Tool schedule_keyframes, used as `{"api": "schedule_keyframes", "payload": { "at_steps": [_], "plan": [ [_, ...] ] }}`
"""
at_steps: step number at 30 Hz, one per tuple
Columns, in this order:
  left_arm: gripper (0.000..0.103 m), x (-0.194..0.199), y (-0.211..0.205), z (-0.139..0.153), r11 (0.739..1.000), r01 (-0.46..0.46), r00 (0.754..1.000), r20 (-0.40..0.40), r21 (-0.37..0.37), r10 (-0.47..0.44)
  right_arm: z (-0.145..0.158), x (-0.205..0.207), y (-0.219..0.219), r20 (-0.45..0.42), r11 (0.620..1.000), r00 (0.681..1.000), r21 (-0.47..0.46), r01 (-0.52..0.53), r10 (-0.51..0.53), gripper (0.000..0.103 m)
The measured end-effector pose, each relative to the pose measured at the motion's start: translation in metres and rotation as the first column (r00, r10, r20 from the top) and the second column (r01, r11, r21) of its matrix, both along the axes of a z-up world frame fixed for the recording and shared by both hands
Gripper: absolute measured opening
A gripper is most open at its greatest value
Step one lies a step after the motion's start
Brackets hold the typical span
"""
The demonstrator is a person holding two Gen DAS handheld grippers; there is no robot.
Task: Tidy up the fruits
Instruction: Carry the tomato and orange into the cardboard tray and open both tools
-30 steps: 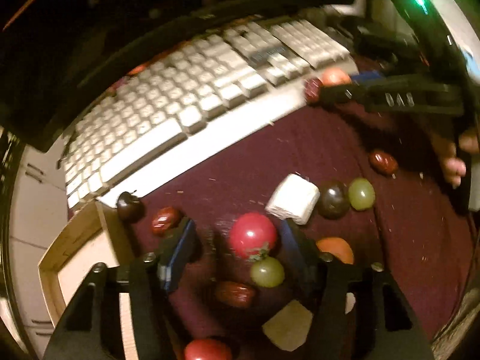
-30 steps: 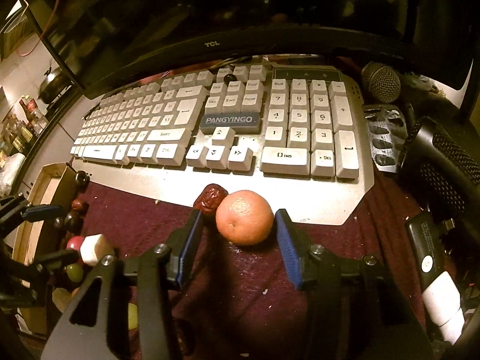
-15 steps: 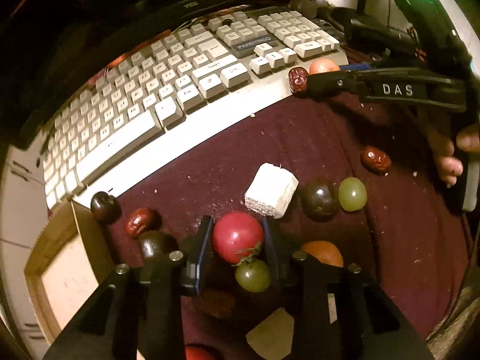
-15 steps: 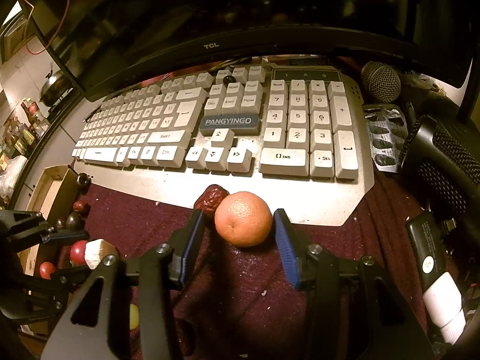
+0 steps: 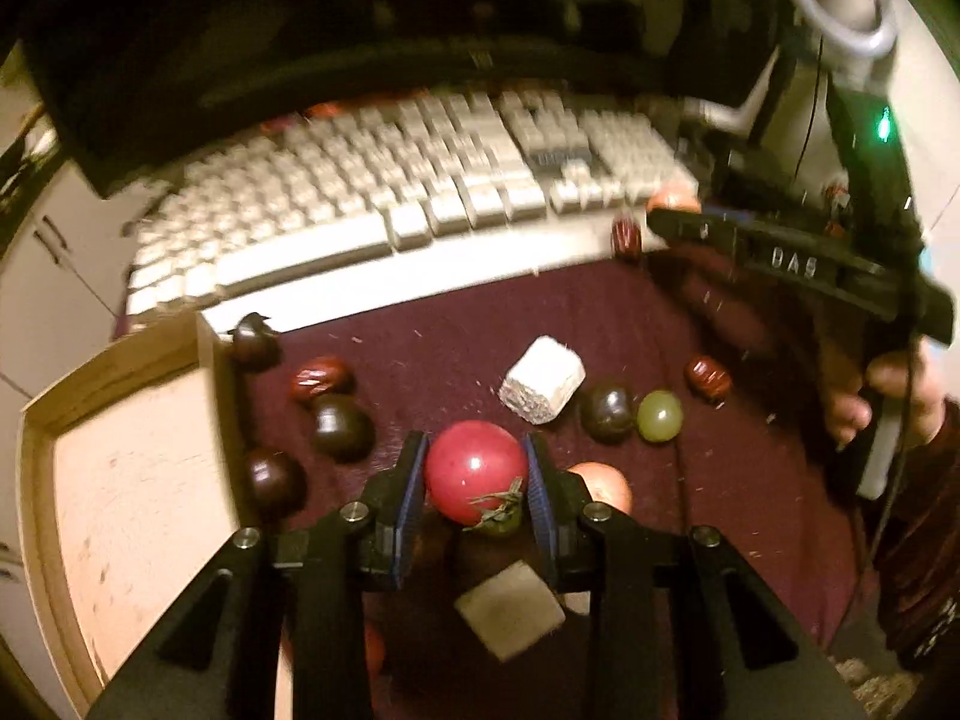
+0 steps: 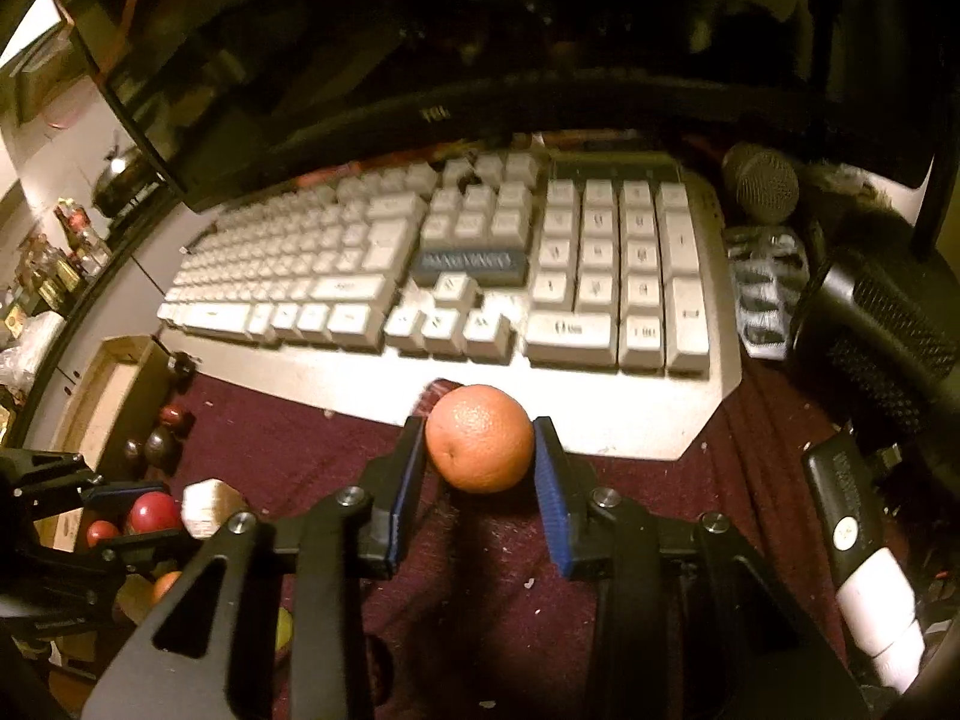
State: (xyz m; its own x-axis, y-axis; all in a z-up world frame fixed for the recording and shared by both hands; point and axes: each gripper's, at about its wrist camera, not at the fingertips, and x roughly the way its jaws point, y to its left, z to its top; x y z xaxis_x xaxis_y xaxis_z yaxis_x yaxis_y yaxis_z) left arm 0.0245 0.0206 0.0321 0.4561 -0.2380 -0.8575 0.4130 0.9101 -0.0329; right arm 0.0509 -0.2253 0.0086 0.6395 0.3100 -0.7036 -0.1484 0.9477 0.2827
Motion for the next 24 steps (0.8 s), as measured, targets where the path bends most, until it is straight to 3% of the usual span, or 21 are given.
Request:
{"api": "schedule_keyframes", "payload": {
  "at_steps": [6,11,14,20,24],
  "plan": [
    [0.031,-0.043,0.041,0.040,0.993,-0.108,0.987,0.110,-0.056,0.114,0.032,-0.025,0.028,0.109,0.997,0.992,0.019,-0.069,0.067,0.037],
    [0.031,-0.079,0.090,0.058,0.967,-0.247,0.948,0.189,-0.066,0.255,0.050,-0.053,0.087,0.159,0.981,0.970,0.035,-0.191,0.183,0.037],
    [0.031,-0.093,0.124,0.060,0.935,-0.346,0.910,0.214,-0.079,0.355,0.061,-0.070,0.133,0.176,0.958,0.947,0.049,-0.283,0.270,0.037],
    [0.032,-0.102,0.178,0.056,0.844,-0.525,0.810,0.240,-0.108,0.535,0.077,-0.094,0.227,0.225,0.910,0.895,0.071,-0.410,0.386,0.037],
    [0.032,-0.099,0.192,0.048,0.817,-0.566,0.787,0.224,-0.108,0.575,0.075,-0.101,0.290,0.188,0.881,0.870,0.046,-0.470,0.455,0.037]
  ]
}}
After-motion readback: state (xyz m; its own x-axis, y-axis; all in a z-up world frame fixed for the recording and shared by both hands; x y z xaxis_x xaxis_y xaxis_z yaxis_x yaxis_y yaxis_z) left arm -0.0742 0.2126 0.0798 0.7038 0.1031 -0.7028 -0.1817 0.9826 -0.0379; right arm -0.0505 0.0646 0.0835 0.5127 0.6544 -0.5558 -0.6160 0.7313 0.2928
